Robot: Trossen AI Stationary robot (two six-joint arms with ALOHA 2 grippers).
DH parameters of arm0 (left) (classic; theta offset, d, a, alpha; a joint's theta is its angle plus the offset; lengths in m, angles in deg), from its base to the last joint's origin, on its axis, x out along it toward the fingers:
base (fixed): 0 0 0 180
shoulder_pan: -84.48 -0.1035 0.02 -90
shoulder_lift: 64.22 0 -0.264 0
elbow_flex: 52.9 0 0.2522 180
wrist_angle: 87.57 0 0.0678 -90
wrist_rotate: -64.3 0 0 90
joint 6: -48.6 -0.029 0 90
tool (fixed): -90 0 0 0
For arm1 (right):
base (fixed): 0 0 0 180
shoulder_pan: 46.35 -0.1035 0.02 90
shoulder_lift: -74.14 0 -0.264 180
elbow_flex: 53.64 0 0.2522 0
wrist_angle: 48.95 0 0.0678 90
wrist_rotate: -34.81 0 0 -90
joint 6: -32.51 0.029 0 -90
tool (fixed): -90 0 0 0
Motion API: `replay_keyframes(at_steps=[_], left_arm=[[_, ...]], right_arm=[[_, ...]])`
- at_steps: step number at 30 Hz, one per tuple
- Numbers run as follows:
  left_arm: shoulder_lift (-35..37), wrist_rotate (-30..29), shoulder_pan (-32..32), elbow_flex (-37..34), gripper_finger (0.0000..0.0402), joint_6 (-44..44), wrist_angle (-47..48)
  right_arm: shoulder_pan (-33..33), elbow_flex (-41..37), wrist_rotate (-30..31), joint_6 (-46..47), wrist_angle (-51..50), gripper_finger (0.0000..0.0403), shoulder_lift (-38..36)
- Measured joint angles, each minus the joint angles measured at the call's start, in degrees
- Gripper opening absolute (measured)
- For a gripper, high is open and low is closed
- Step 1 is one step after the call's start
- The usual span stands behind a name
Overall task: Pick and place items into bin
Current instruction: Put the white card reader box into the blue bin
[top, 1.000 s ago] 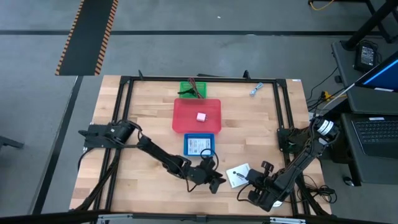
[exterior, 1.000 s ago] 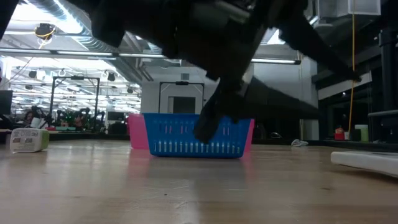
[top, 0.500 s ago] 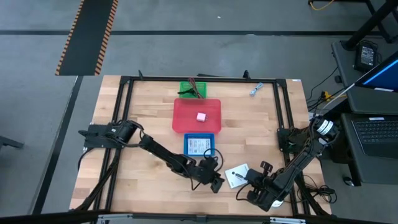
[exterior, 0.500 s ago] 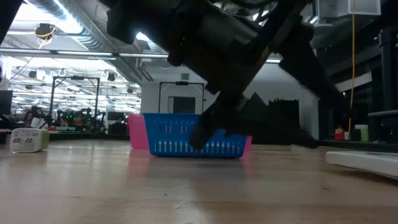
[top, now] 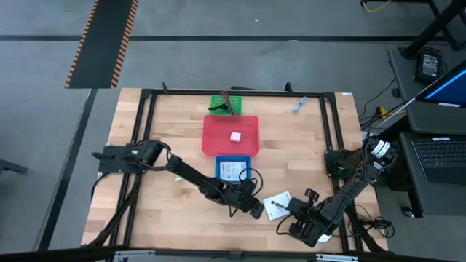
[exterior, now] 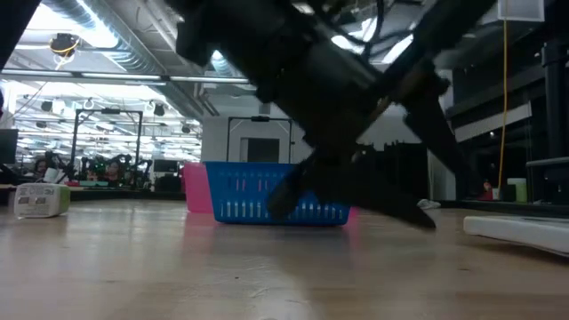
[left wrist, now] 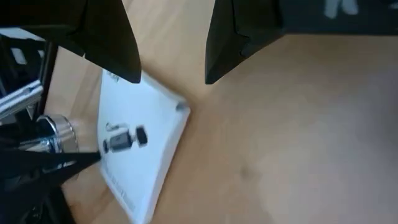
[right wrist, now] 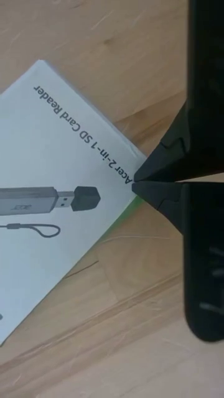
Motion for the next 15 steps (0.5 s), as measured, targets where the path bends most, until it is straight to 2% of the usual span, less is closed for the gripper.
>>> replay_keyframes(at_steps=[3,15], left_arm=[[-1.2,2.0,-0.2,0.1,0.0173,2.6,-1.4],[-2.1,2.3,-0.8,0.5,0.0173,3.5,-3.1]], right_arm=[[0.0,0.0,0.0,0.0,0.1,0.0,0.0],[0.0,-0.1,1.3,-1.2,1.5,0.0,0.1]])
